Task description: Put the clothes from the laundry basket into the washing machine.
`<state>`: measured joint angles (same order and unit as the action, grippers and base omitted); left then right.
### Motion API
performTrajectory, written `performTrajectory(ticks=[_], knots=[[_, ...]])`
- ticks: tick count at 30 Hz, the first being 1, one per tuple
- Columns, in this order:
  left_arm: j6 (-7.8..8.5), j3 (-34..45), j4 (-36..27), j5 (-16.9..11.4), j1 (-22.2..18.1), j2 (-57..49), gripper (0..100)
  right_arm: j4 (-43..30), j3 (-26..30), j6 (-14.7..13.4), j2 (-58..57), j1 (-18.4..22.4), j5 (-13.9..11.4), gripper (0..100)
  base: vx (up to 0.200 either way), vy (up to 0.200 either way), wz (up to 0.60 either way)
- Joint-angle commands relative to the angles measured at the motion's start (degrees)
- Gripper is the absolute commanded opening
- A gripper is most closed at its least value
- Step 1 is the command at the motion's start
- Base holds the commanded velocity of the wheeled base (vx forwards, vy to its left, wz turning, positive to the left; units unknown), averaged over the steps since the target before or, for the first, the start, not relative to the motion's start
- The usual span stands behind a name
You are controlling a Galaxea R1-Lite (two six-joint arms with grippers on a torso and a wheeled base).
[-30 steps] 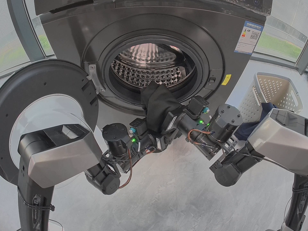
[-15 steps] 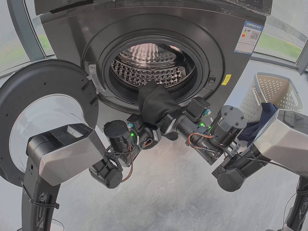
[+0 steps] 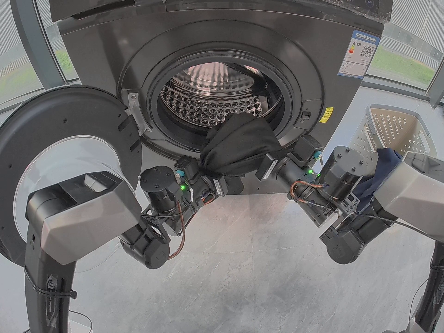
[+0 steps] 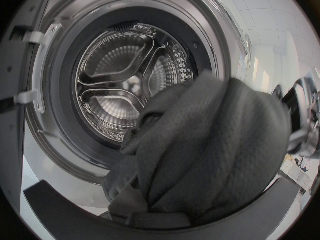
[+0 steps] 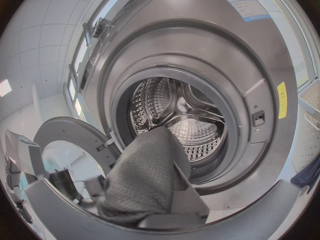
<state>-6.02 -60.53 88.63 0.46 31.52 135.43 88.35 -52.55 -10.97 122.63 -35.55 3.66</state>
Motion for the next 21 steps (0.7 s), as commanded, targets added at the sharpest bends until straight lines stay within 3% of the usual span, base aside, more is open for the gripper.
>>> performTrajectory(ticks=[1,16,17,21], knots=[[-0.39,3.1,0.1,-0.1,0.4,-5.5,0,-0.1,0.0,-0.2,2.4,2.7,0.3,0,0.0,0.0,0.0],[-0.39,9.2,0.1,-0.3,0.8,-12.4,0,0.2,0.1,-0.2,3.1,1.5,-0.4,0,0.0,0.0,0.0],[-0.39,9.3,0.1,-0.3,0.8,-12.5,0,0.2,0.1,-0.3,2.7,1.4,-0.3,100,0.0,0.0,0.0],[-0.22,11.2,0.2,-0.3,0.8,-14.2,0,0.2,5.4,0.2,-1.4,1.3,-0.5,100,0.0,0.0,0.0]])
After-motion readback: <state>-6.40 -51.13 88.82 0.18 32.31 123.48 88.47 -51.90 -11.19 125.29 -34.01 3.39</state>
